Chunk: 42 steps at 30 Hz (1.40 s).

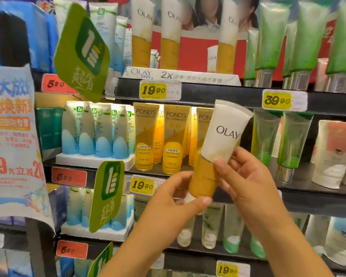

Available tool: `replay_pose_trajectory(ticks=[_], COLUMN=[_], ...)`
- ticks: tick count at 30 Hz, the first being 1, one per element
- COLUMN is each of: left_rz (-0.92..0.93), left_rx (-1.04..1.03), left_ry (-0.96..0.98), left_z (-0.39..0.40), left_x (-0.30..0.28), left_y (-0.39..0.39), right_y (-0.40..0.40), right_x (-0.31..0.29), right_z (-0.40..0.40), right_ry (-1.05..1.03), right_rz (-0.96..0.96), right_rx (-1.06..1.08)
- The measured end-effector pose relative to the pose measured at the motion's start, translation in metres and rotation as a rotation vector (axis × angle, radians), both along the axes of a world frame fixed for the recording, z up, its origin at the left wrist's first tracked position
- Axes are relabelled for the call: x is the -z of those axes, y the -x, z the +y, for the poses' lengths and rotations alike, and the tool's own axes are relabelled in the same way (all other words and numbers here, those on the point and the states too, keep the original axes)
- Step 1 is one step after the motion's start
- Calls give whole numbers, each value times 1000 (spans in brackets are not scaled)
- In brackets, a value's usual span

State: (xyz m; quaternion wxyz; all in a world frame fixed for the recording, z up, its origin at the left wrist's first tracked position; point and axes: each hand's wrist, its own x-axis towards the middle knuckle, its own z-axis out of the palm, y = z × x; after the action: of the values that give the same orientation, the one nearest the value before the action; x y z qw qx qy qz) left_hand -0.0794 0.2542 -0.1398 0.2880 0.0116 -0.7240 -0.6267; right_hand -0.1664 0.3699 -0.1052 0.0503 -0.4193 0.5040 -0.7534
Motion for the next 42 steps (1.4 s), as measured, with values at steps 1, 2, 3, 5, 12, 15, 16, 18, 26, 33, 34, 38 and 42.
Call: replay_pose_trajectory(ticks=[1,2,3,5,12,15,16,18,26,33,34,38,42], left_rz=[21,43,62,93,182,196,204,239,299,246,243,230,185], left_rx=[-29,-57,-86,-119,-160,-174,-185,-211,-330,-427,-443,-553,-638], left_ry=[38,73,112,185,312,342,349,354,354,417,439,546,585], left_z=[0,0,0,1,2,-1,-3,-7,-33,-47,-47,-50,-50], left_x=[-7,-15,-24,-41,-97,-118,-126,-142,-206,-223,-223,-223,-227], left_y=[2,5,8,13,33,39,41,45,68,98,101,110,118], right_y=[2,3,6,10,26,35,40,50,80,97,99,107,114], right_x=[-7,-15,-24,-40,-96,-117,-124,-137,-170,-185,-186,-188,-187], right_z=[0,0,0,-1,0,0,0,-1,-14,-39,-42,-52,-59], right_ry=[3,9,19,40,88,60,52,36,-154,-430,-432,-406,-395], right_rz=[23,49,74,109,247,319,337,362,561,626,611,578,527], right_rx=[-6,-10,-10,-13,-29,-5,23,108,554,675,671,712,707])
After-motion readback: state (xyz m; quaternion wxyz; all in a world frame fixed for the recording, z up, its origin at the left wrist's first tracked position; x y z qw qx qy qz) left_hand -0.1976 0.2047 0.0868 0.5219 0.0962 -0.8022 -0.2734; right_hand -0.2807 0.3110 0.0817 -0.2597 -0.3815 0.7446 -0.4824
